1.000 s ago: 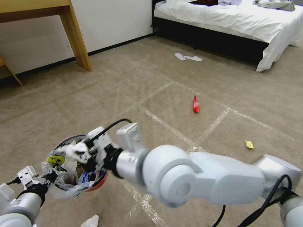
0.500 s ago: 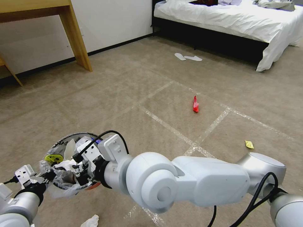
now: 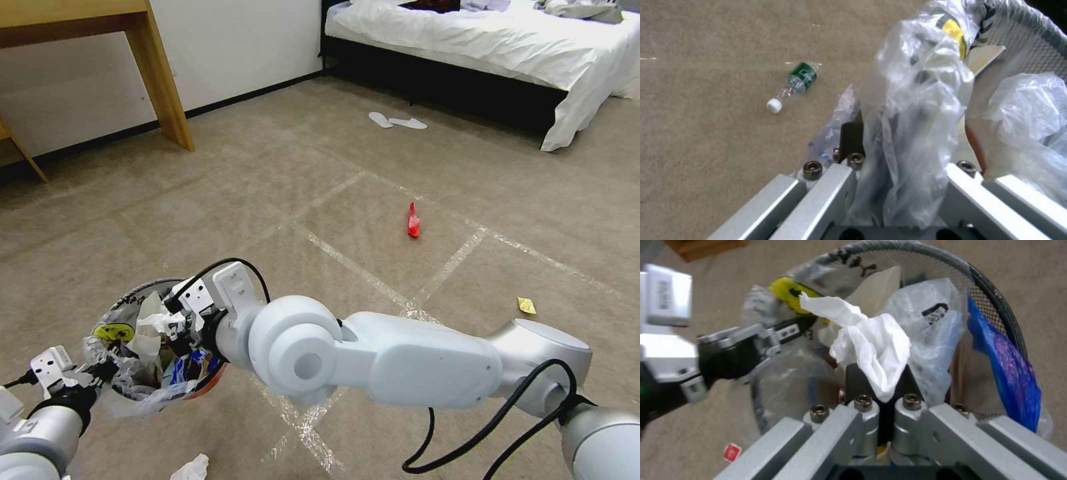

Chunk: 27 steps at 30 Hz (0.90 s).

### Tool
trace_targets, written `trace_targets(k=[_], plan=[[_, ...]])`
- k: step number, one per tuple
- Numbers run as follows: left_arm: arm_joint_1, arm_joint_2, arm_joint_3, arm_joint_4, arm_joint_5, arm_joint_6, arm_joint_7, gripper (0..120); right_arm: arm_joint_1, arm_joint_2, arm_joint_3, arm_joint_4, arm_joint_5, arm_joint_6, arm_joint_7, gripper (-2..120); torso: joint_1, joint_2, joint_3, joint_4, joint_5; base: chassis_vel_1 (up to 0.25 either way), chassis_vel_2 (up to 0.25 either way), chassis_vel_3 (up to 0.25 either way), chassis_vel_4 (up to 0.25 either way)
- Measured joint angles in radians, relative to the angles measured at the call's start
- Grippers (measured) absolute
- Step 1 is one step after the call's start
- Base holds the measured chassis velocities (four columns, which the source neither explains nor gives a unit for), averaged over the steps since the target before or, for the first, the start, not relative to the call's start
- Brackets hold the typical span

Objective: Pick up the trash bin and place the garbage on the floor into it.

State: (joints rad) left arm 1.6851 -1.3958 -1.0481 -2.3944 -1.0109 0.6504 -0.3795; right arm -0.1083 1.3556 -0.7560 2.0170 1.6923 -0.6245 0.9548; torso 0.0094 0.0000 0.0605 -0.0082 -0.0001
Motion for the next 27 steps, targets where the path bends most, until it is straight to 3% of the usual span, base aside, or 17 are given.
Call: trace_targets(k=[27], plan=[[-0.012, 0.002, 0.005, 0.008, 0.0, -0.003, 0.005, 1, -0.016, 0.047, -0.063, -0.114, -0.04, -0.001, -0.012, 0, 0.0, 0.0, 0.0, 0.0, 0.0, 0.0, 0.0, 0.0, 0.0]])
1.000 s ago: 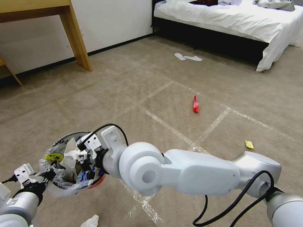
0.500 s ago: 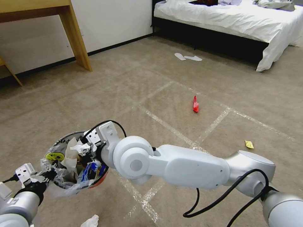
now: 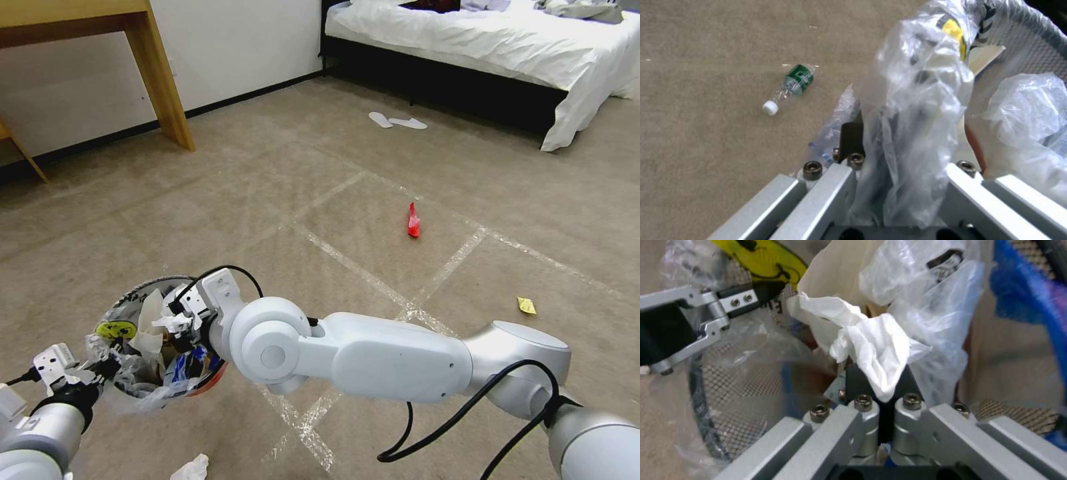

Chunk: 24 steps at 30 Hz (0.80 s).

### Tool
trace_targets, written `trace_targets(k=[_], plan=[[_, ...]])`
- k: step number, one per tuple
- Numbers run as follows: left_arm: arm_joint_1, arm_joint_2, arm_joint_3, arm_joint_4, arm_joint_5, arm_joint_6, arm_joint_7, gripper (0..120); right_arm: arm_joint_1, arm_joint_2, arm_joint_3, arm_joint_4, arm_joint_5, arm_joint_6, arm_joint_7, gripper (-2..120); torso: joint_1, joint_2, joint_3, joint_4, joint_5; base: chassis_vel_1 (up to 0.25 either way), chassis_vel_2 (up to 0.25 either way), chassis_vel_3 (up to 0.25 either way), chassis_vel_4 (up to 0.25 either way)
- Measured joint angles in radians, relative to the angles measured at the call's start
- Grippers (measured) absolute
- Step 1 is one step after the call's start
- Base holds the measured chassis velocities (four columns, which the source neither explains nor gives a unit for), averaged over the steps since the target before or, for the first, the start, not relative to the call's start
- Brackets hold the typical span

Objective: Pick up the trash bin and place the garbage on the floor into it.

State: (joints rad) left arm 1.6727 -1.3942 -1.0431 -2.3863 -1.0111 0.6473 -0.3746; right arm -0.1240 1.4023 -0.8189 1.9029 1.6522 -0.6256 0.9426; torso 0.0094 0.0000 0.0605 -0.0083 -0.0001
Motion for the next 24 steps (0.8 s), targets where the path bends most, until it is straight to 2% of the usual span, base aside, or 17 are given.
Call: trace_targets(k=[14, 15, 18, 20, 21, 22, 23, 24], plan=[[0.005, -0.004, 0.004, -0.002, 0.003, -0.001, 0.001, 1, 0.0, 0.008, -0.017, 0.0, -0.013, 0.002, 0.003, 1, 0.0, 0.0, 0.0, 0.0, 0.0, 0.0, 0.0, 0.0, 0.0], [0.006, -0.004, 0.004, -0.003, 0.003, -0.001, 0.001, 1, 0.0, 0.008, -0.018, 0.002, -0.013, 0.002, 0.004, 5, 0.0, 0.0, 0.0, 0.0, 0.0001, 0.0, 0.0, 0.0, 0.0], [0.006, -0.005, 0.004, -0.003, 0.003, -0.001, 0.001, 1, 0.0, 0.006, -0.018, 0.004, -0.014, 0.002, 0.004, 10, 0.0, 0.0, 0.0, 0.0, 0.0, 0.0, 0.0, 0.0, 0.0], [0.01, -0.008, 0.005, -0.004, 0.005, -0.001, 0.002, 1, 0.001, 0.003, -0.02, 0.008, -0.015, 0.002, 0.005, 23, 0.0, 0.0, 0.0, 0.0, 0.0, 0.0, 0.0, 0.0, 0.0], [0.01, -0.008, 0.005, -0.004, 0.005, -0.001, 0.002, 1, 0.001, 0.003, -0.02, 0.008, -0.015, 0.002, 0.005, 23, 0.0, 0.0, 0.0, 0.0, 0.0, 0.0, 0.0, 0.0, 0.0], [0.01, -0.009, 0.006, -0.004, 0.006, -0.001, 0.002, 1, 0.001, 0.003, -0.02, 0.011, -0.015, 0.002, 0.005, 30, 0.0, 0.0, 0.0, 0.0, 0.0001, 0.0, 0.0, 0.0, 0.0], [0.01, -0.009, 0.006, -0.004, 0.006, -0.001, 0.002, 1, 0.001, 0.003, -0.02, 0.011, -0.015, 0.002, 0.005, 30, 0.0, 0.0, 0.0, 0.0, 0.0001, 0.0, 0.0, 0.0, 0.0], [0.01, -0.01, 0.007, -0.005, 0.006, -0.001, 0.002, 1, 0.001, 0.003, -0.02, 0.012, -0.015, 0.002, 0.005, 35, 0.0, 0.0, 0.0, 0.0, 0.0001, 0.0, 0.0, 0.0, 0.0]])
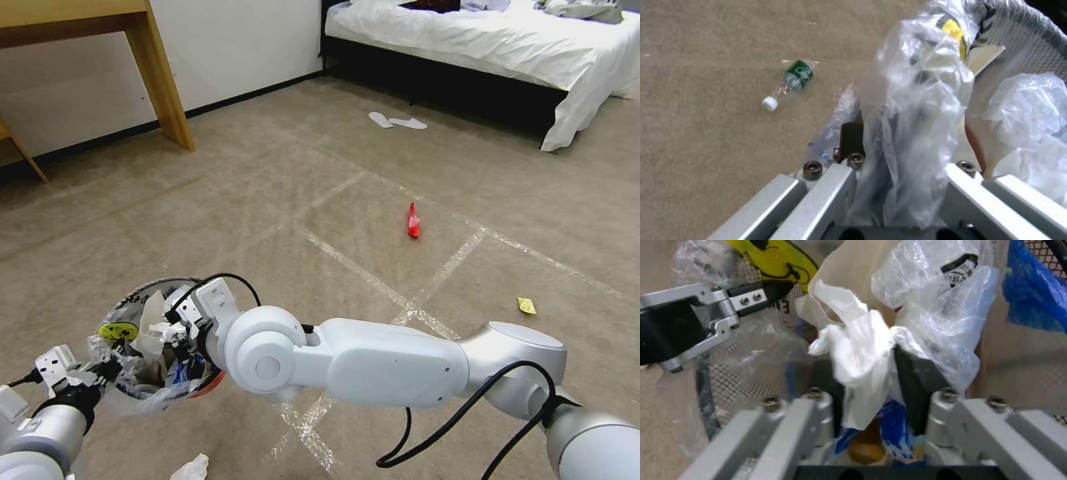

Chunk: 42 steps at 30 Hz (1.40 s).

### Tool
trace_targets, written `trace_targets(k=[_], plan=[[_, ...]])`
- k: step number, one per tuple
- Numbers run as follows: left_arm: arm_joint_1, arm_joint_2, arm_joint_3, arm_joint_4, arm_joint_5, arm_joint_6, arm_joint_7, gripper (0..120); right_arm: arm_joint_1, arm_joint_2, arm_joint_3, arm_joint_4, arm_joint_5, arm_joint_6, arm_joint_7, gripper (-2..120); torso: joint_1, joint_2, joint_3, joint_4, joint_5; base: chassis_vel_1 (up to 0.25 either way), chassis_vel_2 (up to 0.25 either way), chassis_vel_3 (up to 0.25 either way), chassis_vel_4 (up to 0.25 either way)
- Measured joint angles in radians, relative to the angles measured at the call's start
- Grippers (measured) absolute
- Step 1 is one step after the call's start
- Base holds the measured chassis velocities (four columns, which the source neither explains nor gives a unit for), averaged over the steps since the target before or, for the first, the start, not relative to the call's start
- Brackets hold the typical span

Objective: Pick up the trash bin and place the garbage on the floor into it.

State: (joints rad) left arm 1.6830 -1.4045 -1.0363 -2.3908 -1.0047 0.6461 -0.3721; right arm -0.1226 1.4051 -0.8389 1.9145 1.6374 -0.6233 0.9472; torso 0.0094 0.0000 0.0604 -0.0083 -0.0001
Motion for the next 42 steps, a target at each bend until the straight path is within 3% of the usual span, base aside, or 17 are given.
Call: trace_targets(k=[2, 5, 9, 11, 18, 35, 39, 42], plan=[[0.0, -0.001, 0.001, -0.001, 0.001, 0.0, 0.0, 1, 0.0, 0.0, 0.0, 0.001, 0.0, 0.0, 0.0, 39, 0.0, 0.0, 0.0, 0.0, 0.0, 0.0, 0.0, 0.0, 0.0], [0.001, -0.004, 0.001, -0.003, 0.001, -0.001, 0.0, 1, 0.0, 0.0, -0.002, 0.002, 0.0, -0.001, 0.001, 57, 0.0, 0.0, 0.0, 0.0, 0.0, 0.0, 0.0, 0.0, 0.0], [0.001, -0.005, 0.001, -0.003, 0.001, -0.002, 0.001, 1, 0.0, 0.0, -0.004, 0.002, 0.0, -0.001, 0.001, 67, 0.0, 0.0, 0.0, 0.0, 0.0, 0.0, 0.0, 0.0, 0.0], [0.002, -0.005, 0.0, -0.003, 0.002, -0.003, 0.001, 1, 0.0, 0.0, -0.005, 0.002, -0.002, -0.001, 0.001, 79, 0.0, 0.0, 0.0, 0.0, 0.0, 0.0, 0.0, 0.0, 0.0], [-0.001, -0.004, -0.001, 0.001, 0.002, -0.003, 0.001, 1, 0.002, -0.001, -0.005, 0.007, -0.005, -0.001, 0.002, 99, 0.0, 0.0, 0.0, 0.0, 0.0, 0.0, 0.0, 0.0, 0.0], [-0.01, 0.0, -0.002, 0.007, -0.005, -0.003, 0.0, 1, 0.023, 0.0, -0.012, 0.027, 0.001, 0.0, 0.005, 98, 0.0, 0.0, 0.0, 0.0, 0.0, 0.0, 0.0, 0.0, 0.0], [-0.014, 0.0, -0.003, 0.007, -0.009, -0.003, -0.002, 1, 0.029, 0.006, -0.021, 0.028, 0.003, 0.002, 0.004, 94, 0.0, 0.0, 0.0, 0.0, 0.0, 0.0, 0.0, 0.0, 0.0], [-0.014, -0.001, -0.003, 0.009, -0.01, -0.003, -0.002, 1, 0.03, 0.009, -0.023, 0.026, 0.003, 0.003, 0.004, 84, 0.0, 0.0, 0.0, 0.0001, 0.0, 0.0, 0.0, 0.0, 0.0]])
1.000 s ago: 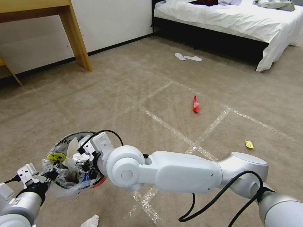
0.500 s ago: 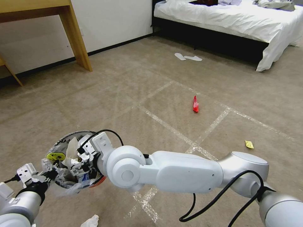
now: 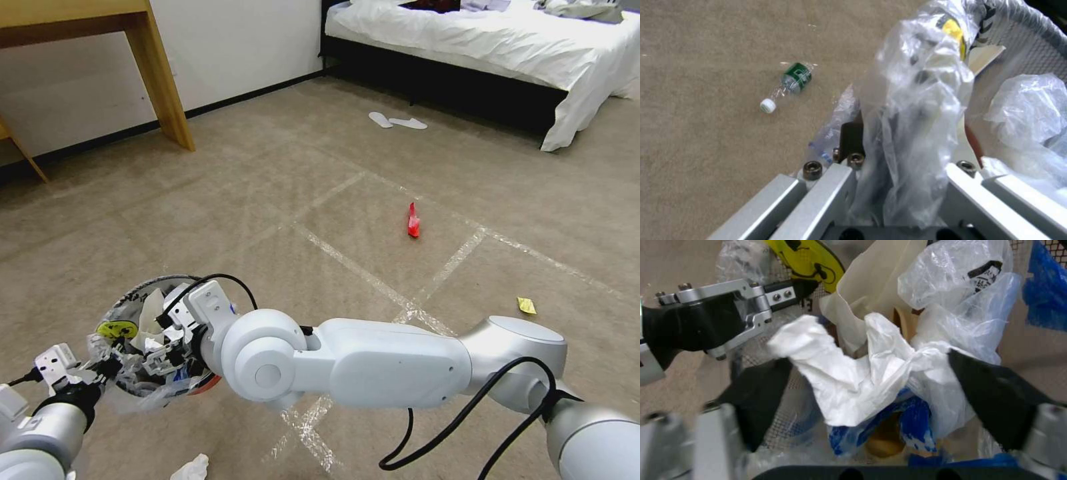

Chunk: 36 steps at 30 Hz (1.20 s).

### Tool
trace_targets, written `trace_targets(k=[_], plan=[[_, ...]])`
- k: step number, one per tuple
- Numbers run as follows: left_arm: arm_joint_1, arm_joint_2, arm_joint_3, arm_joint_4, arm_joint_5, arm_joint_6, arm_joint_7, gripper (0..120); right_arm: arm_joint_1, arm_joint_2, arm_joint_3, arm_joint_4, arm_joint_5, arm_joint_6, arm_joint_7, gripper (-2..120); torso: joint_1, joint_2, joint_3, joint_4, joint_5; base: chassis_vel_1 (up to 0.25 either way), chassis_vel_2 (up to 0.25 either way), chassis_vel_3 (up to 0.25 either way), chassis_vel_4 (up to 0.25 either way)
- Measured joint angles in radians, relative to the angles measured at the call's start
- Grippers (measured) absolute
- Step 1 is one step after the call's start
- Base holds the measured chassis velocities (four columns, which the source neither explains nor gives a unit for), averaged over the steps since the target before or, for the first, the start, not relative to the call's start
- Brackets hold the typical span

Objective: Pick up the trash bin and place the garbage on the floor into it.

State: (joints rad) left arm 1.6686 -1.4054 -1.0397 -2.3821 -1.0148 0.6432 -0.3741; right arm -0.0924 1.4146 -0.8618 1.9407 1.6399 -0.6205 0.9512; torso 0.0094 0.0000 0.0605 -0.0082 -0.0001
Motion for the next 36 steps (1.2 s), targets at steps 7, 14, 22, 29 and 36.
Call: trace_targets(k=[7, 14, 22, 29, 36], plan=[[-0.004, 0.004, -0.001, 0.002, -0.003, 0.0, -0.001, 1, 0.008, -0.015, -0.007, 0.004, -0.011, -0.003, 0.0, 90, 0.0, 0.0, 0.0, 0.0, 0.0, 0.0, 0.0, 0.0, 0.0], [-0.004, 0.002, 0.001, 0.002, -0.003, 0.0, -0.001, 1, 0.035, -0.051, -0.03, -0.003, -0.028, -0.014, -0.01, 100, 0.0, 0.0, 0.0, -0.0001, 0.0001, 0.0, 0.0, 0.0, 0.0], [-0.014, 0.001, 0.01, 0.014, 0.001, 0.0, 0.0, 1, 0.056, -0.075, -0.032, 0.025, -0.031, -0.017, -0.012, 100, 0.0, 0.0, 0.0, -0.0001, 0.0001, 0.0, 0.0, 0.0, 0.0], [-0.019, -0.001, 0.018, 0.018, 0.006, 0.001, 0.0, 1, 0.066, -0.095, -0.01, 0.051, -0.03, -0.015, -0.013, 100, 0.0, 0.0, 0.0, -0.0001, 0.0001, 0.0, 0.0, 0.0, 0.0], [-0.017, -0.007, 0.024, 0.017, 0.012, 0.001, 0.002, 1, 0.069, -0.082, 0.025, 0.033, -0.043, 0.004, -0.038, 100, 0.0, 0.0, 0.0, -0.0001, 0.0001, 0.0, 0.0, 0.0, 0.0]])
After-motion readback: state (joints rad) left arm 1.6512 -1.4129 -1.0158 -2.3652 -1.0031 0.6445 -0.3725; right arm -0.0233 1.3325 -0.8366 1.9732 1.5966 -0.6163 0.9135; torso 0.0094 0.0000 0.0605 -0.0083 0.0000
